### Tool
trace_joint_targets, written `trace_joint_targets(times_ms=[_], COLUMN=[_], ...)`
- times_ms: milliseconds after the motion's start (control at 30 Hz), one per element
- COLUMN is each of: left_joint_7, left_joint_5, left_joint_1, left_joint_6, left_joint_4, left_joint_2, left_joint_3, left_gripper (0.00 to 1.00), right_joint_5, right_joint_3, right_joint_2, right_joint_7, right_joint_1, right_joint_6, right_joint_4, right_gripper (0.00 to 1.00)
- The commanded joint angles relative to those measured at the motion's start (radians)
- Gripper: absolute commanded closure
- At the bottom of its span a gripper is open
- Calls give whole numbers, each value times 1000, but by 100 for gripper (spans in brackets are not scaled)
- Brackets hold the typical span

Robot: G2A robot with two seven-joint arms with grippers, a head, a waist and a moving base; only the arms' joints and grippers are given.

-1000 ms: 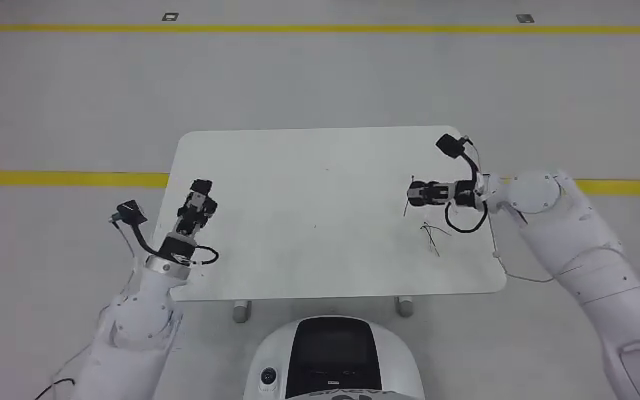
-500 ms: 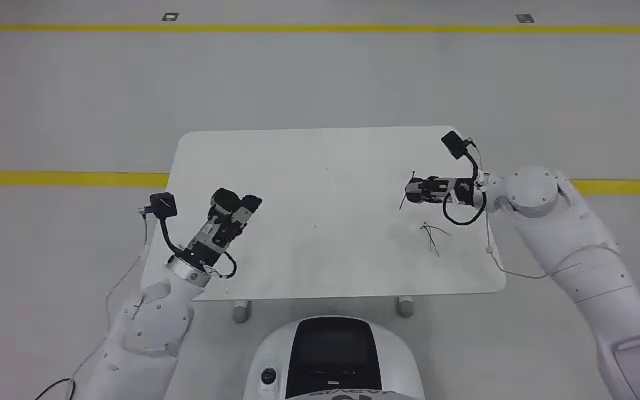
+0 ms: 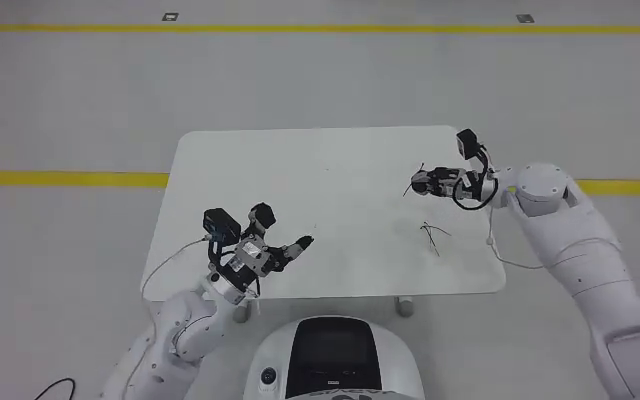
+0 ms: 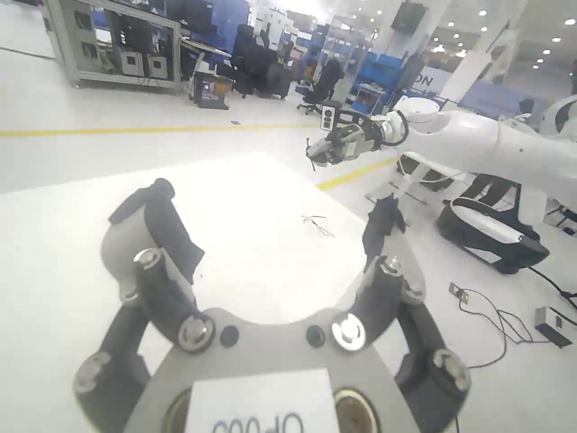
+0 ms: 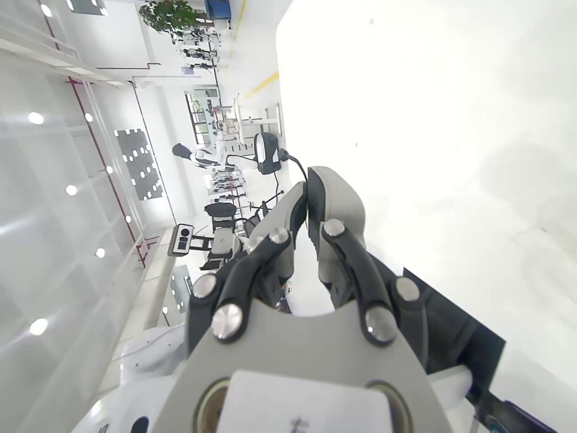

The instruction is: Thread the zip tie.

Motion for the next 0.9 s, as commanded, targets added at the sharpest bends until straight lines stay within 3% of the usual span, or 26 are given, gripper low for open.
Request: trace_joint_targets(times_ms=[0, 200, 333, 400, 533, 600, 867], left_joint_7=[-17, -95, -124, -134, -130, -125, -125], left_joint_5=[55, 366, 494, 543, 536, 530, 532], left_joint_1=[-12, -68, -109, -125, -136, -135, -137], left_joint_6=[0, 0, 10, 15, 25, 28, 29], left_joint_4=[-8, -64, -63, -60, -45, -41, -41], left_joint_2=[2, 5, -1, -5, -10, -10, -10], left_joint_3=[1, 111, 197, 237, 273, 272, 272], left_gripper=[0, 0, 0, 0, 0, 0, 0], right_joint_5=[3, 38, 47, 59, 72, 80, 80], right_joint_3=[-4, -17, -32, -38, -41, -29, -29], right_joint_2=[-2, -21, -34, -41, -50, -50, -50], right_joint_7=[-10, -31, -47, -70, -68, -63, -63], right_joint_1=[-10, 2, 18, 26, 33, 32, 32], right_joint_6=[3, 55, 95, 150, 170, 140, 140], right_joint_4=[-13, -20, -3, 12, 37, 54, 54], right_gripper=[100, 100, 100, 100, 100, 100, 100])
